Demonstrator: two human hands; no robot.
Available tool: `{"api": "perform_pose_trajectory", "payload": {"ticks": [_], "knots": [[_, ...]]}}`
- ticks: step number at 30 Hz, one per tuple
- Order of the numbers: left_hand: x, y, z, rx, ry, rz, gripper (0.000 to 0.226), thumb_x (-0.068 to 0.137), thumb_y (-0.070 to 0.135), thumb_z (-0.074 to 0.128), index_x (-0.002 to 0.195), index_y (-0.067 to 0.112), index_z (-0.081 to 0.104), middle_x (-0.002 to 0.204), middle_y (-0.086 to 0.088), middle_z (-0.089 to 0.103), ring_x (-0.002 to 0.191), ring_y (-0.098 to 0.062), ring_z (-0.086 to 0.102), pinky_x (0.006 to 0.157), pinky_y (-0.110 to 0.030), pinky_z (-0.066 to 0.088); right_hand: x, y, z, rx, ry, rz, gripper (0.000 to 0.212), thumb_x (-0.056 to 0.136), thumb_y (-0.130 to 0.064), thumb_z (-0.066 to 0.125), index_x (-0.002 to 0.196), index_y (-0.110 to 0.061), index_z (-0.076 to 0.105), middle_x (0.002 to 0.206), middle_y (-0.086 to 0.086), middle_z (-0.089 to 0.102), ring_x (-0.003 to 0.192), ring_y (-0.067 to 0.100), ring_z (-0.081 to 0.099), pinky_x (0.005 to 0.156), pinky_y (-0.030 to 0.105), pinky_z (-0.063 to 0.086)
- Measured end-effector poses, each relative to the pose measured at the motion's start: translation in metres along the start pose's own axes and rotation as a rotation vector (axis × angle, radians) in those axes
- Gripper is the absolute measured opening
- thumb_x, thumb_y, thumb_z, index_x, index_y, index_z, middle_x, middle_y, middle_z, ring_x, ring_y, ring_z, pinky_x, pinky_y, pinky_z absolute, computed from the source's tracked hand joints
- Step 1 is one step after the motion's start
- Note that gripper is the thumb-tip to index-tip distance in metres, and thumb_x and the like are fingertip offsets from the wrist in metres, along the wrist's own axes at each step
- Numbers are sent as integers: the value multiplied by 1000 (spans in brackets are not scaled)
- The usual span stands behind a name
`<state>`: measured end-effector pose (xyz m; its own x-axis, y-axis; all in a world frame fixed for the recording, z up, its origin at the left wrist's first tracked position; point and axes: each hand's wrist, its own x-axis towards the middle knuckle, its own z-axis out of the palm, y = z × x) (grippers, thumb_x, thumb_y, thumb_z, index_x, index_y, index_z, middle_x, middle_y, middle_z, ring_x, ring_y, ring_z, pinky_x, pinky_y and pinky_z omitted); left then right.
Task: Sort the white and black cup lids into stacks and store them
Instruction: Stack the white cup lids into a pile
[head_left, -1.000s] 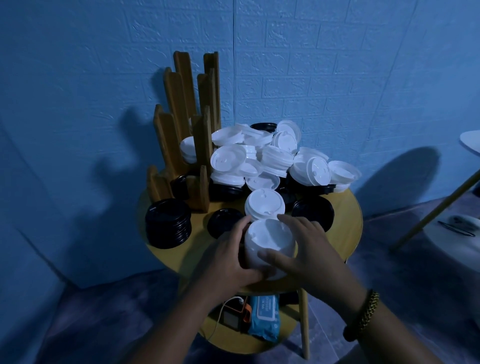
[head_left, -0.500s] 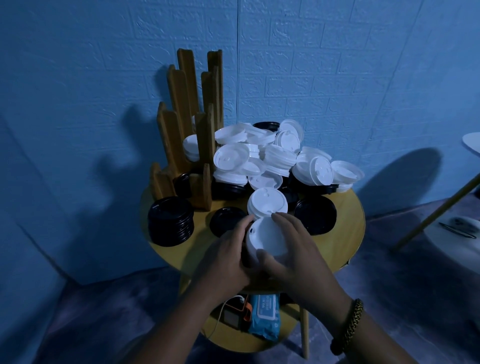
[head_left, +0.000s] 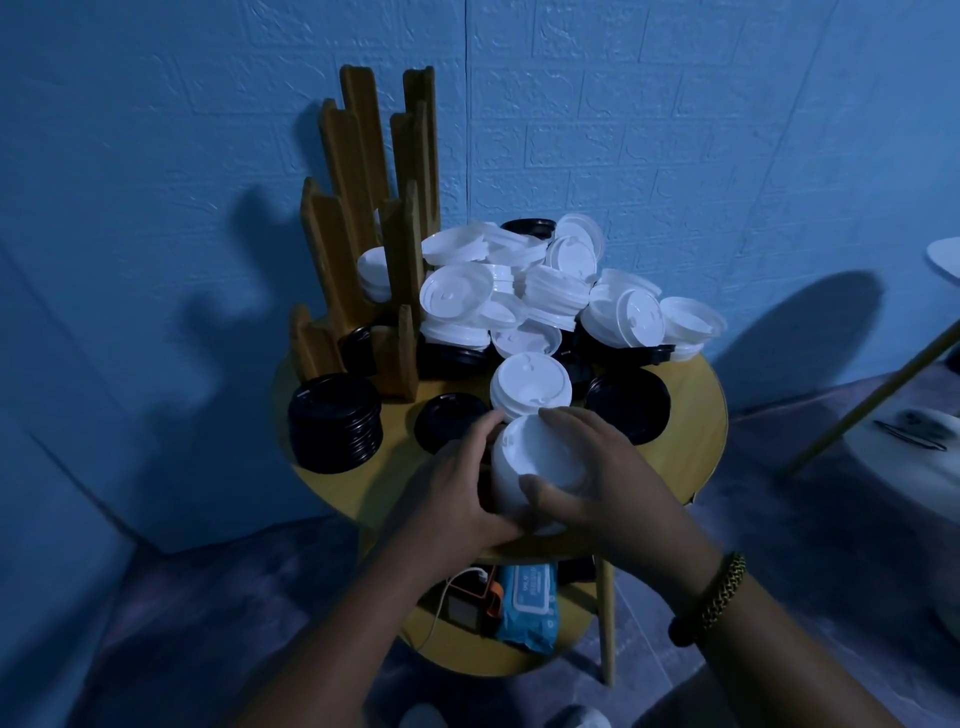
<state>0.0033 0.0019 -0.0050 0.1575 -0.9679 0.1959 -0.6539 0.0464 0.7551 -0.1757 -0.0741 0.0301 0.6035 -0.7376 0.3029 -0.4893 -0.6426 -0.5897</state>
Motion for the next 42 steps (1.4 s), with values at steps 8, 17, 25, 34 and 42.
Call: {"api": "perform_pose_trajectory", "payload": {"ticks": [8,17,25,34,42], "knots": [[-1,1,-1,-21,-24,15,97,59,70,73,143,63,27,143,26,43,131,0,42,101,-34,47,7,0,-9,-113,-97,-19,78,76,-61,56,146,-30,45,149,-15,43,136,9,33,112,43,32],[-1,-1,-2,-92,-4,5,79,73,71,76,142,59,38,142,29,45,129,6,43,103,-37,48,16,20,-20,214,-82,-30,55,91,-63,51,135,-30,57,142,-14,45,130,2,41,107,33,41],[1,-5,-2,-101,-27,-20,84,68,77,75,142,60,38,143,29,47,132,2,45,107,-44,47,89,58,-28,30,-136,10,62,85,-33,77,141,-27,50,132,-11,52,119,6,49,102,30,46],[1,-5,-1,-91,-24,-15,85,69,79,71,144,57,37,144,27,47,133,-1,45,105,-46,47,101,49,-20,-51,-171,-16,85,76,-41,83,148,-23,42,144,0,48,131,18,45,110,40,41],[1,-5,-1,-88,-18,-22,85,69,79,71,143,59,36,143,30,46,132,0,45,106,-45,47,81,37,-37,-6,26,72,81,85,-48,72,150,-17,37,142,4,36,124,18,45,94,19,39]]}}
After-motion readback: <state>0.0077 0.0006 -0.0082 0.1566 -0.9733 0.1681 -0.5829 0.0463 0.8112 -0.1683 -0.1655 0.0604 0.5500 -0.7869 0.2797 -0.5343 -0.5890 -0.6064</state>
